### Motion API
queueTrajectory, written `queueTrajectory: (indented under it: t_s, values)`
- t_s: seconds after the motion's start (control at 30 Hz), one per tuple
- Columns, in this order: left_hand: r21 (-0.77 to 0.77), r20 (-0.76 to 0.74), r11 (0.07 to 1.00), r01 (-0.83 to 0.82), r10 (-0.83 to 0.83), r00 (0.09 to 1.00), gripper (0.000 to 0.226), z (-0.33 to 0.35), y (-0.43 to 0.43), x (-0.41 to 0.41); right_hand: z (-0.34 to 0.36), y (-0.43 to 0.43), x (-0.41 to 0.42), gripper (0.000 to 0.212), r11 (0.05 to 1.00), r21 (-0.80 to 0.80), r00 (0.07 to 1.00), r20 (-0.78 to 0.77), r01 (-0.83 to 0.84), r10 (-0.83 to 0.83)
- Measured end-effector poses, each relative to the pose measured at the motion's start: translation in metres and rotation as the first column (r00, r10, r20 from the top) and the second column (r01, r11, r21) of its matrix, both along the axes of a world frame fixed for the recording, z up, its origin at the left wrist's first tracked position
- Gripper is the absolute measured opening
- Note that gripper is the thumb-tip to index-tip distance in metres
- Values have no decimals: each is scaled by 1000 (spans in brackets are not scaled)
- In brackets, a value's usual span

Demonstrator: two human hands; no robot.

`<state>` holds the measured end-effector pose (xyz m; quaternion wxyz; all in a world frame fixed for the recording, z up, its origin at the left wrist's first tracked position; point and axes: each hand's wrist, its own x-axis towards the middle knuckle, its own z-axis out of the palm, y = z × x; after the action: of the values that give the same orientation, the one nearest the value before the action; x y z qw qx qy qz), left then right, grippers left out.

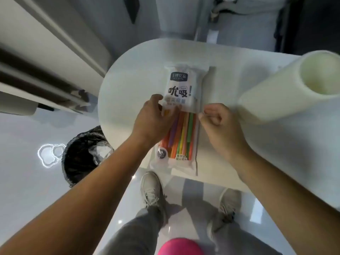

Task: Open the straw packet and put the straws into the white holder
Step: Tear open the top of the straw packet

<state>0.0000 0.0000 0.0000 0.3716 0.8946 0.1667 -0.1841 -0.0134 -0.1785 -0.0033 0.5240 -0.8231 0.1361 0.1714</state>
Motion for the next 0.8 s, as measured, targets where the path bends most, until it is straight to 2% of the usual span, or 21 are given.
queueTrajectory:
  t_s: [0.03,0.13,0.2,0.47,0.57,0.67,0.7,0.8]
  values:
    - [7,58,1000,-3,2,998,65,-10,1,4,-10,2,5,31,1000,3,998,61,-1,1]
    - [74,117,997,17,-25,993,66,-15,3,11,-17,2,12,32,1000,6,994,105,6,-7]
    - [49,160,999,-12,4,987,65,-22,2,16,-28,2,19,30,999,39,987,156,18,-24]
    - [-161,248,986,-50,89,965,48,-43,7,23,-50,3,33,48,957,276,968,204,88,-148]
    - [-267,284,963,-28,106,953,41,-46,7,18,-55,5,28,63,951,302,969,209,67,-134]
    - [-327,337,945,14,103,936,43,-42,5,3,-51,9,14,69,944,328,965,232,42,-123]
    - [-330,359,944,24,102,928,46,-38,5,-1,-47,9,10,67,944,329,964,240,34,-119]
    - [-359,414,932,57,104,905,43,-21,4,-23,-23,7,-10,41,934,356,950,289,7,-117]
